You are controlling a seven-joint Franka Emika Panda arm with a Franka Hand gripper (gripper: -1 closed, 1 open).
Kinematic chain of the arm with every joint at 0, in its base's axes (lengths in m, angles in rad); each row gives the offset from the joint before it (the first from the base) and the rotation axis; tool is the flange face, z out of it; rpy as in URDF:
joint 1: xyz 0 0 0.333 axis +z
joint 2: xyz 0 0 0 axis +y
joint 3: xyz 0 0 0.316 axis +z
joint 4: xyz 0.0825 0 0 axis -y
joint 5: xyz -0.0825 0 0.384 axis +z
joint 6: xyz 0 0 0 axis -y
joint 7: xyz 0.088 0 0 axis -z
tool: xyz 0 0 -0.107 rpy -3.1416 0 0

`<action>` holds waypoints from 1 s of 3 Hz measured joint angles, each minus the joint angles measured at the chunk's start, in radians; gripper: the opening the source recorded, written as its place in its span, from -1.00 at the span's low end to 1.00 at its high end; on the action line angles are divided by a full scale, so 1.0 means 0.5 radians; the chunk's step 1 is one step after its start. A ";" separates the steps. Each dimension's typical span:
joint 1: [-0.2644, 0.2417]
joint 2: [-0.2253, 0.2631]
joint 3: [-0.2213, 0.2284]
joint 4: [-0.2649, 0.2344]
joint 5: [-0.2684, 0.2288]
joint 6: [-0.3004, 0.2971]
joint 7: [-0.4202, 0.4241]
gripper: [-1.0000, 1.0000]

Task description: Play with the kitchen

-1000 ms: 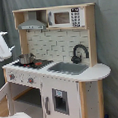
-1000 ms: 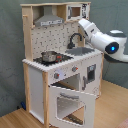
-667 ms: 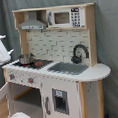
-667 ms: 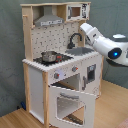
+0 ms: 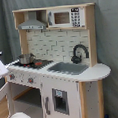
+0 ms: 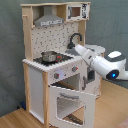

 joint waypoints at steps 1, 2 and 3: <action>-0.040 -0.025 0.131 -0.070 -0.045 0.149 0.007 1.00; -0.052 -0.054 0.136 -0.158 -0.072 0.338 0.021 1.00; -0.069 -0.084 0.135 -0.261 -0.080 0.505 0.049 1.00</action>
